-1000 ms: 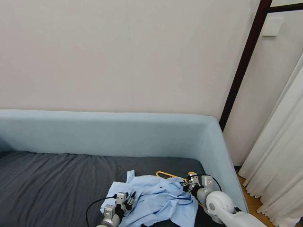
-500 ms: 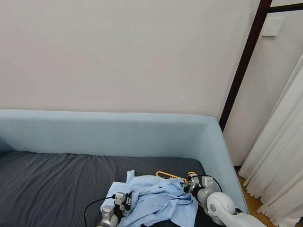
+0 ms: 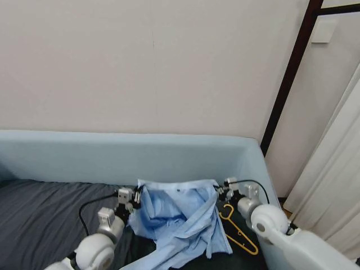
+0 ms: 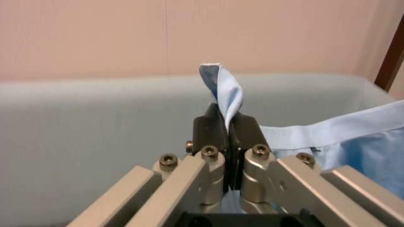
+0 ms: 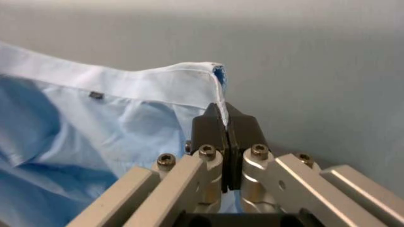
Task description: Pick up the clothes from the sofa and hang them on the clothes hanger.
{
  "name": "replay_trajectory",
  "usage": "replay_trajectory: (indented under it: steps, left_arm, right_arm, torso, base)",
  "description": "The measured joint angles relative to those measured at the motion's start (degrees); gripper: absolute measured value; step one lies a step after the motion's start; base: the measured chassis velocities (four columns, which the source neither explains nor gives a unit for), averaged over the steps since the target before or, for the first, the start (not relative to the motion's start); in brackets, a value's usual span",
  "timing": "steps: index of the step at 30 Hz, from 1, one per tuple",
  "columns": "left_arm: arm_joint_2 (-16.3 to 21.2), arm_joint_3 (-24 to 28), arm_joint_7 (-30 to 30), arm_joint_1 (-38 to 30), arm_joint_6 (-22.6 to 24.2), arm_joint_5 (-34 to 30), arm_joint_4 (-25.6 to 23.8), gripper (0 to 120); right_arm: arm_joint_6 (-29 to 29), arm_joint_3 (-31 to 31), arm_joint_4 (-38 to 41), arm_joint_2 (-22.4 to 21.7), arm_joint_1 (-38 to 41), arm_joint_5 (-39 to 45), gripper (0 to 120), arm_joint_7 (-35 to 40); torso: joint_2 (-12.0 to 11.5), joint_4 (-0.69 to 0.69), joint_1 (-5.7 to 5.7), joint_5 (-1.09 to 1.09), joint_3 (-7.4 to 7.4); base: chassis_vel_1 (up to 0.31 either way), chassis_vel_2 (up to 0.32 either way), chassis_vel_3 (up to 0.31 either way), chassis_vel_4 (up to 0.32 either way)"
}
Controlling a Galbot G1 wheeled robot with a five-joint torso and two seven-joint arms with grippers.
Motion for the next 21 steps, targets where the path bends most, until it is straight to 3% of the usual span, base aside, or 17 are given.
replay_trajectory:
  steps: [6,9,10,14,21]
  left_arm:
    - [5.38,-1.35,-2.31,-6.72,4.04,-4.81,-4.31,0]
    - [9.52,0.06,-3.8,-17.6,8.45,-9.75,-5.91,0]
    - [9.52,0.06,-3.8,-17.6,8.45,-9.75,-5.91,0]
    - [11.41,5.07,-5.47,-32.83,12.47,-13.72,-3.01,0]
    - [12.04,8.78,-5.55,-37.91,13.9,-11.05,-0.77,0]
  right_arm:
    - [-0.88,-2.93,4.19,-2.15,9.6,5.19,0,2.23]
    - [-1.44,-4.01,5.18,-1.9,17.62,8.67,0,3.65]
    - [-1.44,-4.01,5.18,-1.9,17.62,8.67,0,3.65]
    - [-1.62,-2.41,4.74,-1.19,22.48,10.74,0,4.19]
    - [-1.61,-1.69,3.45,-1.52,25.78,12.5,0,4.04]
  torso:
    - [0.0,0.01,0.0,-0.01,0.0]
    - [0.0,0.02,0.0,-0.01,0.01]
    - [0.0,0.02,0.0,-0.01,0.01]
    - [0.0,-0.01,0.0,0.02,0.0]
    - [0.0,0.0,0.0,0.0,0.0]
  base:
    - [0.0,0.0,0.0,0.0]
    - [0.0,0.0,0.0,0.0]
    - [0.0,0.0,0.0,0.0]
    - [0.0,0.0,0.0,0.0]
    - [0.0,0.0,0.0,0.0]
